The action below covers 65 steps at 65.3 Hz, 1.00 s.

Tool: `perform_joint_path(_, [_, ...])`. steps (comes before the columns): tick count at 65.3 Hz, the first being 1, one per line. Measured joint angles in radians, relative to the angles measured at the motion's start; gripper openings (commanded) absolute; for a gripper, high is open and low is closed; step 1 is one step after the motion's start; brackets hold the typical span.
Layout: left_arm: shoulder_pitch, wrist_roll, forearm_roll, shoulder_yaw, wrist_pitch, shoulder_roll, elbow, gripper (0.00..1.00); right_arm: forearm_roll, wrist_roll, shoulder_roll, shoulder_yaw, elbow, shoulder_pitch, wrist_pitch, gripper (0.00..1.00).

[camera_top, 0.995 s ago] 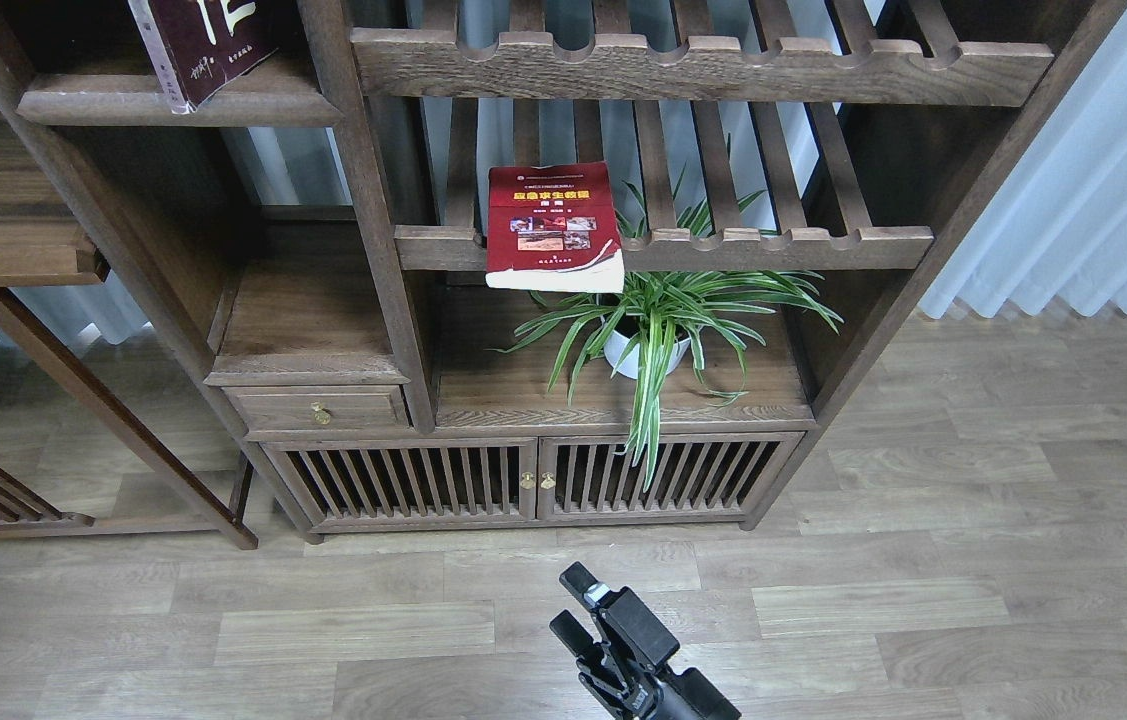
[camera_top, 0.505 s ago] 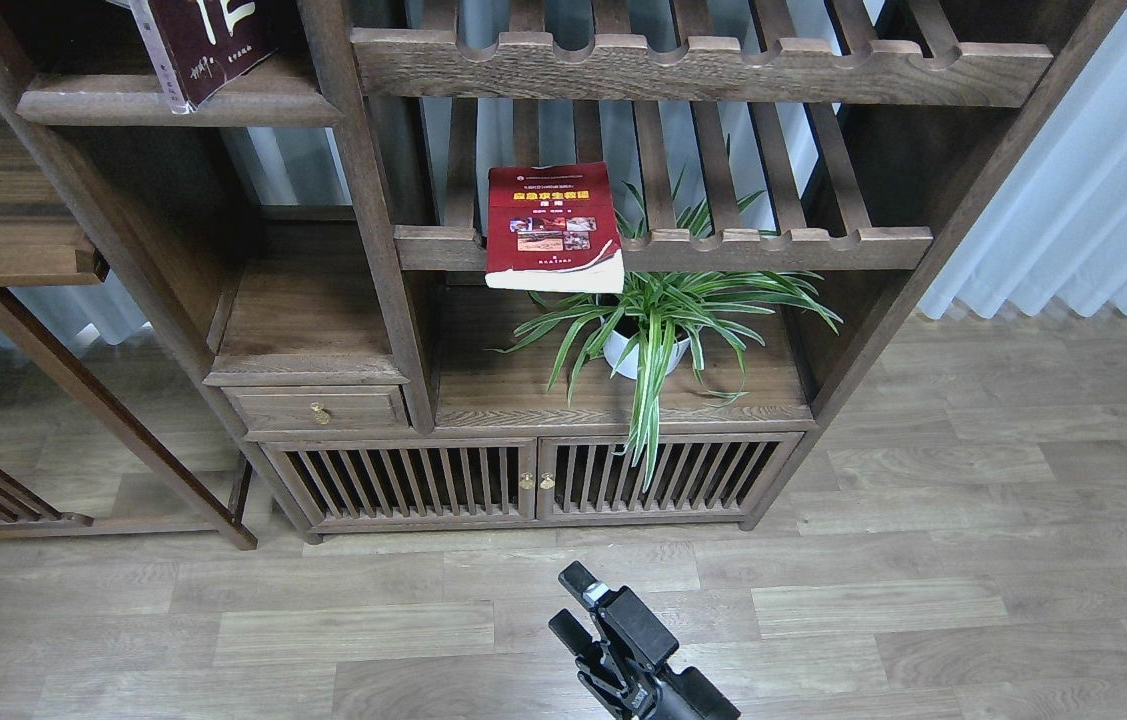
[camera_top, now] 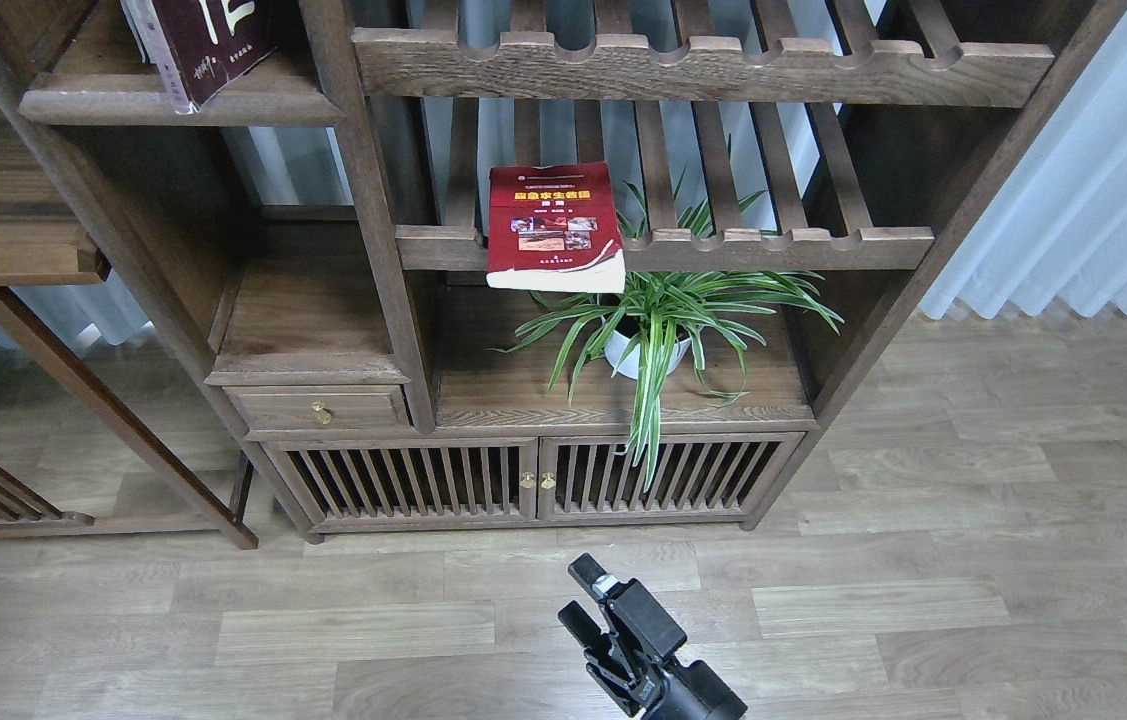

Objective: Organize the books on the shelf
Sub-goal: 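Withdraw the left gripper from the side shelf, then raise the right gripper to the red book on the middle shelf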

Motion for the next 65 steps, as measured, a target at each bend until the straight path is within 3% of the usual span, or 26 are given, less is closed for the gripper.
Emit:
perform_joint_path(10, [0.236,-0.002,-0.057,-0.075,0.0,0.037,-0.176,1.0,0.002,0.026,0.0,0.022,-0.02,0.064,0.0,0.98])
perform_joint_path(13, [0.349,-0.004,-0.062,-0.096,0.0,0.036,-0.229,1.0,0.002,0.056,0.0,0.025,-0.048,0.116,0.0,0.98])
perform_joint_path(24, [0.588,-0.004,-0.063,-0.132,0.0,0.011,-0.247,1.0,0.002,0.115,0.0,0.025,-0.138,0.255,0.0,0.98])
perform_joint_path(34, [0.797,-0.006,-0.063,-0.234,0.0,0.005,-0.168,1.0,0.009,0.139,0.0,0.011,-0.2,0.385,0.0,0.98])
perform_joint_path(49, [0.941,-0.011,-0.066,-0.312,0.0,0.0,-0.01,1.0,0.084,0.245,0.0,-0.102,-0.292,0.602,-0.201,0.98])
perform_joint_path(65, [0.968,-0.009,-0.067,-0.333,0.0,-0.037,0.044,1.0,0.215,0.268,0.0,-0.214,-0.418,0.81,-0.271,0.98])
